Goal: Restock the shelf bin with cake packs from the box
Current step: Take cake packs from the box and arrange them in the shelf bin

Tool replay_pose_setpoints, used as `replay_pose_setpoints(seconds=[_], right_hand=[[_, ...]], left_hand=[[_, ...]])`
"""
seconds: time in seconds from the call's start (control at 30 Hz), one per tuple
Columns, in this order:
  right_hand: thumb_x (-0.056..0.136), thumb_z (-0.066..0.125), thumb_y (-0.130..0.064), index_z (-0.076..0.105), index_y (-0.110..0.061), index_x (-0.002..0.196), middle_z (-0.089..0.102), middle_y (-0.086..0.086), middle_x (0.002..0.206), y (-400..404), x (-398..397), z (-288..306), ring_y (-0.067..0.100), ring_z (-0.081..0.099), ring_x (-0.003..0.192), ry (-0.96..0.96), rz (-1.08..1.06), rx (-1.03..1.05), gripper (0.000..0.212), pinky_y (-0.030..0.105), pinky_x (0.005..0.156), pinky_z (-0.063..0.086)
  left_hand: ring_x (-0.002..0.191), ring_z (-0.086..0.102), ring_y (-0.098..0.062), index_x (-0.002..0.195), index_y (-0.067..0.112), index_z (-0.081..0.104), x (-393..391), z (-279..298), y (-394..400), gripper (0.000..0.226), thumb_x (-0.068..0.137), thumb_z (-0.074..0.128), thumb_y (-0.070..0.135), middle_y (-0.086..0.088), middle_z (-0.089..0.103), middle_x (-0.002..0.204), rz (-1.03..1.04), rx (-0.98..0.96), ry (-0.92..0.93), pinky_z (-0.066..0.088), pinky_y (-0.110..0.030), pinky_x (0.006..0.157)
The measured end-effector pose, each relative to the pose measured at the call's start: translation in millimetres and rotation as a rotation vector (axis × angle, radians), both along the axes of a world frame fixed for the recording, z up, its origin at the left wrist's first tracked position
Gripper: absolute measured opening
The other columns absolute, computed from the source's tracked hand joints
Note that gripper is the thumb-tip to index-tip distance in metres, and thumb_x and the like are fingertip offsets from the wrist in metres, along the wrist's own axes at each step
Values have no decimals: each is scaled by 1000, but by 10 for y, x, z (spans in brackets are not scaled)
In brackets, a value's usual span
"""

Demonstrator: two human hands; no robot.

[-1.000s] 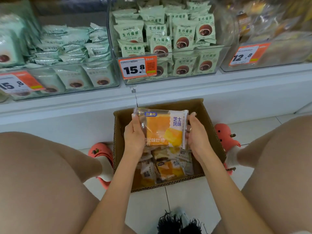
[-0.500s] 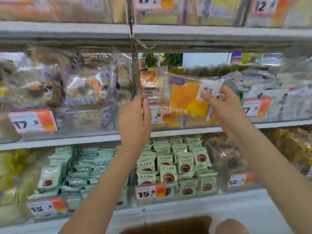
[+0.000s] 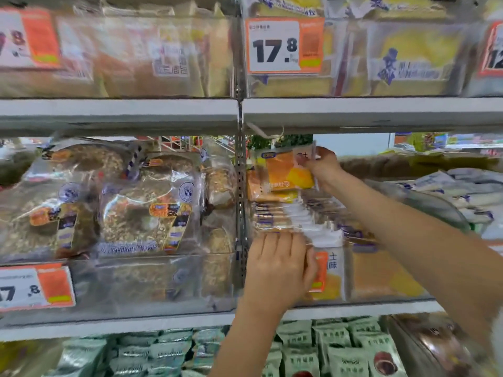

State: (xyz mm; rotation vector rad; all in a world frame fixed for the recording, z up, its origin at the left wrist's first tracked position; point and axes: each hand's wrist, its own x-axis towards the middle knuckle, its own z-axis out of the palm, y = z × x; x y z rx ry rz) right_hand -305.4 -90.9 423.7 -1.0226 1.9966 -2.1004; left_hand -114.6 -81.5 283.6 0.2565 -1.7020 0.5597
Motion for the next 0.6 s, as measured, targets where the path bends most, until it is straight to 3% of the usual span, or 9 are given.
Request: replay_pose_setpoints(seconds=[0.17,0.27,0.37,0.47,0.6], right_hand=[[74,78,-29,47,-4,132,56,11,129,-436,-140,-140,28,52,121,-55,49,110,70,43,105,41],[76,77,-28,51,2,125,58,15,126,-527,-175,-247,30,54,118,-66,24,159,63,42,102,44],[82,71,-34,55,1,119,61,14,117,-514,-156,-272,30,58,110,49,-89,261,54,38,95,48],[83,69,-40,55,1,116,62,17,114,-507,-131,-284,32,59,107,193,-182,343,55,44,94,48],[82,68,-43,51,1,116,62,17,111,-501,-164,-303,33,59,106,174,-172,357,59,46,94,48]], left_hand=[[65,56,-22,77,15,66,-22,-20,-28,37,94,38,32,-2,60,70,13,-10,-4,38,-32,66],[65,57,-22,77,16,65,-22,-29,-40,36,94,38,32,-2,60,69,19,-22,2,37,-32,65],[65,57,-22,76,16,66,-35,-27,-50,37,94,37,32,-2,61,69,23,-28,20,37,-31,66],[64,56,-22,75,16,65,-41,-26,-40,37,94,38,31,-1,60,68,28,-28,33,36,-31,66],[63,55,-21,74,14,65,-52,-36,-41,38,94,37,31,-2,59,66,35,-40,58,35,-30,65]])
